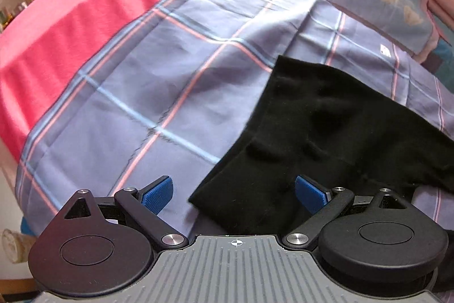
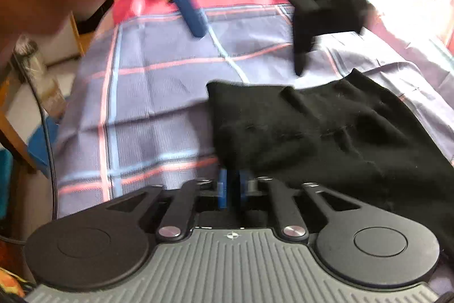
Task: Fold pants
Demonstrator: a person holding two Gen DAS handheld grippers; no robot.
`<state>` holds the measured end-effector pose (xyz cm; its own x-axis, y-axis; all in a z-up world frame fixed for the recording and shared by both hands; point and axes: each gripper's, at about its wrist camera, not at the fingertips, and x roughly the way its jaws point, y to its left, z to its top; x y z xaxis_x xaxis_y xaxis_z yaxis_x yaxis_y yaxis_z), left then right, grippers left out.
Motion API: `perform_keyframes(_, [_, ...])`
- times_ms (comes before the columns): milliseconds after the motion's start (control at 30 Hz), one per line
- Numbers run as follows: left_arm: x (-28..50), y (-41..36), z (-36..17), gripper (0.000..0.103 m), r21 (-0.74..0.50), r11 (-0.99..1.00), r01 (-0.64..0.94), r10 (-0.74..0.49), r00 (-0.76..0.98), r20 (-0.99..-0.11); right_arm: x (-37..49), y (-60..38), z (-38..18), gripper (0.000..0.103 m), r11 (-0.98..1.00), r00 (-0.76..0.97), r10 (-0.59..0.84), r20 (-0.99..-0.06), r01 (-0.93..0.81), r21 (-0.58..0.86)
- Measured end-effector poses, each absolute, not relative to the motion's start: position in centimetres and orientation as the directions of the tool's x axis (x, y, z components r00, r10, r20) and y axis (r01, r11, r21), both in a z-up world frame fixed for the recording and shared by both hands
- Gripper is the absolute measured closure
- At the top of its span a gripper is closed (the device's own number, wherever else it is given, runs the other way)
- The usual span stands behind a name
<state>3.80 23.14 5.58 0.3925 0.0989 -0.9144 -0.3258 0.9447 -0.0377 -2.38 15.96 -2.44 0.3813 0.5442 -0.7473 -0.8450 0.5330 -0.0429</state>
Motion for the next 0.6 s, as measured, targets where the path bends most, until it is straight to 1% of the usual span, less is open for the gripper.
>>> perform_keyframes(33, [4.0,23.0,5.6,0.0,-0.041,0.947,-0.317,0.092,0.394,-0.914,-2.4,15.7,-2.1,0.055,0.541,0.395,0.538,-0.745,-0.839,-0.054])
perform_keyframes(67, [4.5,22.7,5.2,0.0,-0.044,0.951,-0.306,0.085,0.394,-0.915,-2.4,15.1,-1.6,0.043,0.539,0.396,0.548,-0.737,-0.841,-0.05])
perform_keyframes(133, [5.2,21.9,4.6,0.0,-0.046,0.959,-0.279,0.07,0.392,-0.917,-2.8,12.9,-0.4,0.041,0.54,0.419,0.578,-0.701,-0.84,-0.057])
perform_keyframes(200, [5.7,21.1,4.3,0.0,-0.054,0.967,-0.251,0.051,0.393,-0.918,-2.5,10.0,0.7,0.034,0.605,0.485,0.542,-0.686,-0.792,-0.082])
perform_keyframes(233, [6.0,20.8,4.0,0.0,-0.06,0.969,-0.238,0.039,0.391,-0.92,-2.1,8.2,0.7,0.032,0.656,0.51,0.499,-0.701,-0.75,-0.079])
perform_keyframes(300, [6.8,20.0,3.2,0.0,-0.071,0.975,-0.212,0.015,0.378,-0.926,-1.2,4.5,0.1,0.032,0.774,0.523,0.39,-0.758,-0.632,-0.038])
perform_keyframes(333, [7.3,19.7,2.6,0.0,-0.075,0.977,-0.201,0.005,0.368,-0.93,-1.0,2.4,-0.5,0.033,0.828,0.479,0.344,-0.808,-0.56,0.021])
perform_keyframes(367, [7.9,19.3,2.1,0.0,-0.079,0.978,-0.192,-0.005,0.359,-0.933,-1.0,0.3,-1.4,0.033,0.867,0.397,0.322,-0.86,-0.489,0.099])
perform_keyframes(400, [8.7,18.8,1.5,0.0,-0.081,0.981,-0.178,-0.013,0.352,-0.936,-2.0,-1.8,-1.2,0.032,0.877,0.391,0.369,-0.843,-0.446,0.177])
perform_keyframes(433, [9.4,18.3,1.1,0.0,-0.078,0.983,-0.167,-0.015,0.347,-0.938,-2.9,-3.3,-0.6,0.033,0.878,0.376,0.386,-0.842,-0.431,0.21])
perform_keyframes(467, [10.1,17.8,0.8,0.0,-0.071,0.985,-0.157,-0.014,0.342,-0.94,-3.5,-4.2,-0.1,0.034,0.877,0.351,0.379,-0.857,-0.432,0.211])
perform_keyframes(500, [11.0,17.2,0.6,0.0,-0.068,0.987,-0.147,-0.014,0.342,-0.94,-3.8,-5.2,1.0,0.037,0.879,0.37,0.381,-0.847,-0.429,0.208])
perform_keyframes(533, [11.6,16.8,0.6,0.0,-0.068,0.988,-0.141,-0.015,0.347,-0.938,-3.8,-6.3,2.2,0.037,0.89,0.41,0.376,-0.831,-0.408,0.202])
perform_keyframes(600, [13.1,15.8,0.7,0.0,-0.06,0.989,-0.135,-0.006,0.364,-0.931,-2.8,-9.6,4.7,0.033,0.928,0.518,0.337,-0.786,-0.322,0.186])
